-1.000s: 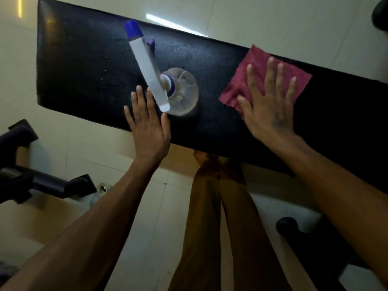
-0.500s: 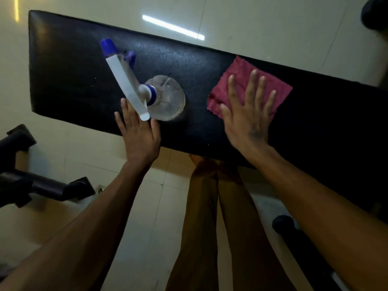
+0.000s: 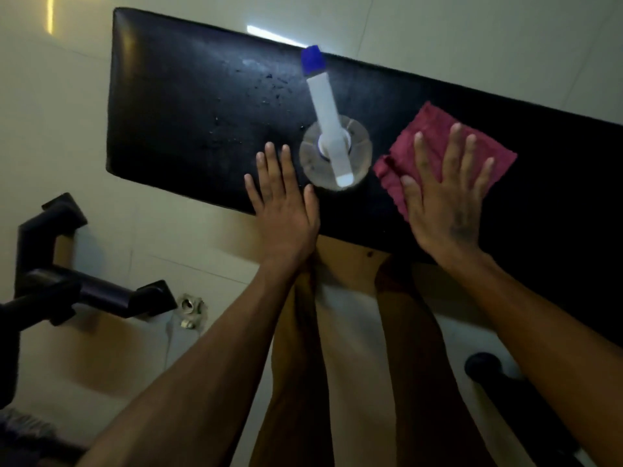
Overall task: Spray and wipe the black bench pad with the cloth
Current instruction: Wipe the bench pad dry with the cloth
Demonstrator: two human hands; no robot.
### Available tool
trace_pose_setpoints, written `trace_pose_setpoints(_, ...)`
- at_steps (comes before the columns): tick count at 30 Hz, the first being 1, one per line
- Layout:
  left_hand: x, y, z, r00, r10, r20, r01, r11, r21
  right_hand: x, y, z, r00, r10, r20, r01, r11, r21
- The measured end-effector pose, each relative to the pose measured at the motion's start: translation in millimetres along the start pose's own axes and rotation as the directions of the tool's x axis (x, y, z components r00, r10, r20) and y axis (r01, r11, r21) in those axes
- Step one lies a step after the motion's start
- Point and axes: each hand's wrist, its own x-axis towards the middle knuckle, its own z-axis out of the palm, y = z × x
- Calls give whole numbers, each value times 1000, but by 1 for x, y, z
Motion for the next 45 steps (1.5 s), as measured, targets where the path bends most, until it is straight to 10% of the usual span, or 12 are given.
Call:
trace_pose_setpoints(10,0,-30,-12,984,155,88,-145,983,-109,-73,5,19,980,-142,138,157,981,-112)
trace_pose_setpoints(17,3,-38,-16,974,198,111,-188,977,-101,-15,-46,16,927,371,-43,-368,927,65)
trace_pose_setpoints(25,3,-39,-19,971,211,111,-199,974,-111,-90,-16,37,991,-25,130,37,996,-87)
trace_pose_setpoints(32,3,-40,-11,972,224,77,-219,973,-70,2,-44,18,909,412,-64,-402,907,124)
trace_pose_setpoints(39,3,-37,-15,976,194,95,-183,976,-118,-74,2,27,994,-6,113,13,998,-55)
trace_pose_setpoints(45,3,-34,-10,982,181,59,-175,979,-101,47,-1,-12,917,393,-64,-380,912,154)
